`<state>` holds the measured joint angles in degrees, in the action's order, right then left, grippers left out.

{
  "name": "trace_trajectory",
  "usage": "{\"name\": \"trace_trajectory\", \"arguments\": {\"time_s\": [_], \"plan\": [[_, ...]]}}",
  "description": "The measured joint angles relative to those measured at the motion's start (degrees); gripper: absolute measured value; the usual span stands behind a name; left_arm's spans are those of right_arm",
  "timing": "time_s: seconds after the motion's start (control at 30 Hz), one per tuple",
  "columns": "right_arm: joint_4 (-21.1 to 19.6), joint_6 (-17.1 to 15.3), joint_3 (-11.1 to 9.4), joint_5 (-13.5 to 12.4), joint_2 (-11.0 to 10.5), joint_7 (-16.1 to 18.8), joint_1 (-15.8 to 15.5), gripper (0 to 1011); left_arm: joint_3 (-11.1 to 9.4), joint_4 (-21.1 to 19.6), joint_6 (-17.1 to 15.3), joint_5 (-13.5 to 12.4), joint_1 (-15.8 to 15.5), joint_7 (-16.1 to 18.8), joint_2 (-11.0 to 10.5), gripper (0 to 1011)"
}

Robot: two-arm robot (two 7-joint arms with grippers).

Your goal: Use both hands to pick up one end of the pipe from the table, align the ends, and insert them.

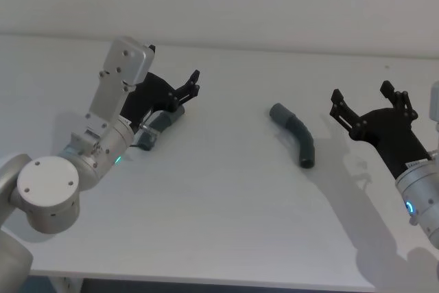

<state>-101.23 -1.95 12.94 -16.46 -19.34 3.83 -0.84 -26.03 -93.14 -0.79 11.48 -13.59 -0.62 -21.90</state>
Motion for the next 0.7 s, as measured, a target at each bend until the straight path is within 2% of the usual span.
{"name": "trace_trajectory", "arguments": {"time_s": [0.7], "plan": [[0.0,0.0,0.0,0.0,0.0,0.0,0.0,1002,0.0,-0.04,-0.01,0.0,0.0,0.0,0.0,1002]]}}
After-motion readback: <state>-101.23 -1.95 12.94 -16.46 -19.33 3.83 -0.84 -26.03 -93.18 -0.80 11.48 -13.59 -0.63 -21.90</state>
